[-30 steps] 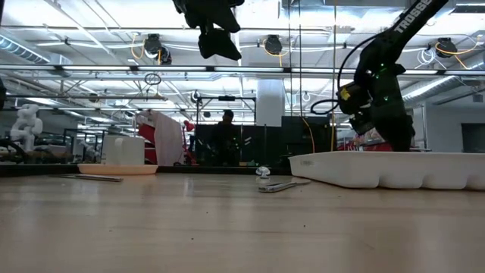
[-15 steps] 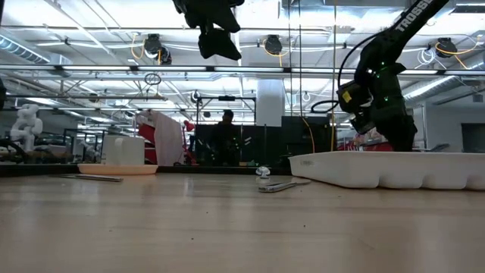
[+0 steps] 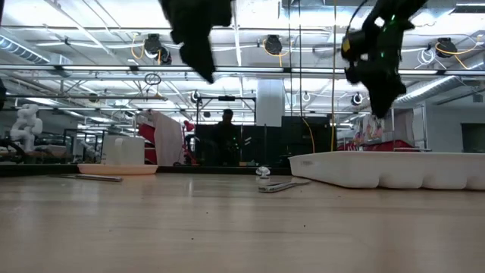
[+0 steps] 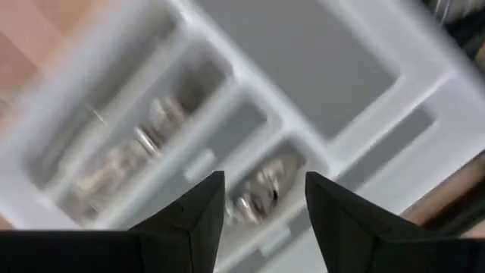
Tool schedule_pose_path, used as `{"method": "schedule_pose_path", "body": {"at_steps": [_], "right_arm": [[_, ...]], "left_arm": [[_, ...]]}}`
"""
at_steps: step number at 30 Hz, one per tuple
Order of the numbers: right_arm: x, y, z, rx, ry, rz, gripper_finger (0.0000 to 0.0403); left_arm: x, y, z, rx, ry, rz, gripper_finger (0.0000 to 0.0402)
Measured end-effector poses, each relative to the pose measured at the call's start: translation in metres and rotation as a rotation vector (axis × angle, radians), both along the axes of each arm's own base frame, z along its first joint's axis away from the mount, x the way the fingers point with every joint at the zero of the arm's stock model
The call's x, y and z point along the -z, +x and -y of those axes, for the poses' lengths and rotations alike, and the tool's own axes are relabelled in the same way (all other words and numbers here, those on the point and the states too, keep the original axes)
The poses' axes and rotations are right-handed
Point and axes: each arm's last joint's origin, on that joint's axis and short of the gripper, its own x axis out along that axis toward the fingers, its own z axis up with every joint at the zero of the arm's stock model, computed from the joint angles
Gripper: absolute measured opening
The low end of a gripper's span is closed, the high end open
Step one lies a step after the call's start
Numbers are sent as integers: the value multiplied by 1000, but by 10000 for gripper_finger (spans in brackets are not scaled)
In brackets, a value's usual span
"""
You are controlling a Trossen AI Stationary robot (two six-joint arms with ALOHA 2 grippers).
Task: Sort silverware
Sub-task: Put the silver spoon into the silverware rack
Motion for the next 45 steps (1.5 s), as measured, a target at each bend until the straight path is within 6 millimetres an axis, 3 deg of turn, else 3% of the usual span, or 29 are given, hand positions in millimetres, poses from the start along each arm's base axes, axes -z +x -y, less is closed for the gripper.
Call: {"method": "schedule_pose_path", "body": {"at_steps": [3,7,11,14,19,25,28,36,45], "right_arm": [[-33,0,-10,-4,-95,142,176],[-66,0,-29,-20,-201,278,176],[-80,-1,-47,-42,-242,356,176],[-82,1,-54,-56,-246,365,176],[-80,9,-62,-80,-247,348,176],[-76,20,-67,-106,-237,324,176],[-73,26,-69,-125,-242,306,176],[-66,39,-73,-177,-249,330,176],[-54,43,-78,-197,-226,320,176]], "left_arm": [[20,-11,5,-1,50,-142,288],[71,-33,15,-66,28,-338,288],[118,-67,29,-17,65,-537,288],[137,-88,44,-1,17,-617,288],[134,-112,81,-190,-63,-593,288],[105,-142,119,-910,-271,-403,288],[100,-157,142,-1128,-362,-344,288],[116,-191,187,-1343,-321,-523,288],[151,-184,202,-1372,-170,-562,288]]}}
